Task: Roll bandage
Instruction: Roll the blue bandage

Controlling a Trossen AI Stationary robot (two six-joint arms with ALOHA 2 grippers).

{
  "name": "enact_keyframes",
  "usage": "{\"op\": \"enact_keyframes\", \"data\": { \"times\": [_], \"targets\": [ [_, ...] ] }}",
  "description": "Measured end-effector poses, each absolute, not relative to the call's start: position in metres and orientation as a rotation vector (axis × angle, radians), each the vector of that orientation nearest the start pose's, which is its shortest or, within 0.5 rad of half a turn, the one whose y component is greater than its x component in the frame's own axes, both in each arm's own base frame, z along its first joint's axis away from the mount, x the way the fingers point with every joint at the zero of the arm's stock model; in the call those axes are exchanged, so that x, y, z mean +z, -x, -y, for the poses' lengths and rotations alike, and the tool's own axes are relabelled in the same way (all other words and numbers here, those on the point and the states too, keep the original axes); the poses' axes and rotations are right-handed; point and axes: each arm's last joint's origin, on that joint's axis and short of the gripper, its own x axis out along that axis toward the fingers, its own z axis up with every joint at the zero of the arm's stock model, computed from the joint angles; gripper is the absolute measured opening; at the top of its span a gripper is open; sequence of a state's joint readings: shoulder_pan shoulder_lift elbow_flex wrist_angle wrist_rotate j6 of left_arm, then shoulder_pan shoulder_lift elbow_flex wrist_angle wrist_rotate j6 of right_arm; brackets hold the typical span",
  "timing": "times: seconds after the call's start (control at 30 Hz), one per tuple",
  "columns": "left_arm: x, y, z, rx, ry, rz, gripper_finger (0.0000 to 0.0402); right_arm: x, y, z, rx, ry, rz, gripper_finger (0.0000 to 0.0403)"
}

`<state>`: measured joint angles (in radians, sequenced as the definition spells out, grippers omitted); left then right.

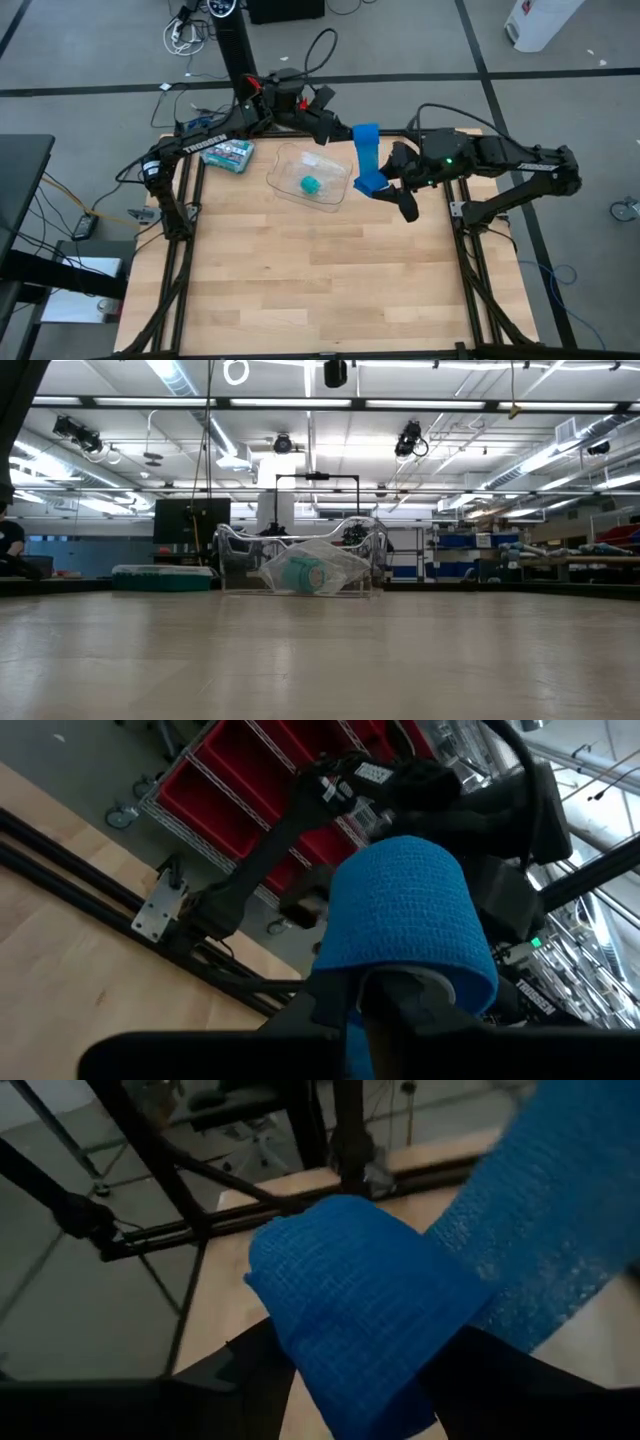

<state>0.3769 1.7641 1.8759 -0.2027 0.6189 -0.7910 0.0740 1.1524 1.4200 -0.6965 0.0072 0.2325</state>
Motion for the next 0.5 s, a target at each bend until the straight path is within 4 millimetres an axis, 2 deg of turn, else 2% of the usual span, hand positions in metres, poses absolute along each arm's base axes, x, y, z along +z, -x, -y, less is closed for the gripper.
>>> {"op": "enact_keyframes", "data": {
  "times": [0.27, 0.5],
  "targets": [
    [0.441, -0.372, -0.142, -0.199, 0.856, -0.175, 0.0025, 0.425, -0.218, -0.041, -0.066, 0.259, -0.435, 0.0209],
    [0.442, -0.368, -0.150, -0.192, 0.859, -0.169, 0.0025, 0.439, -0.211, -0.054, -0.159, 0.321, -0.310, 0.0202]
  ]
}}
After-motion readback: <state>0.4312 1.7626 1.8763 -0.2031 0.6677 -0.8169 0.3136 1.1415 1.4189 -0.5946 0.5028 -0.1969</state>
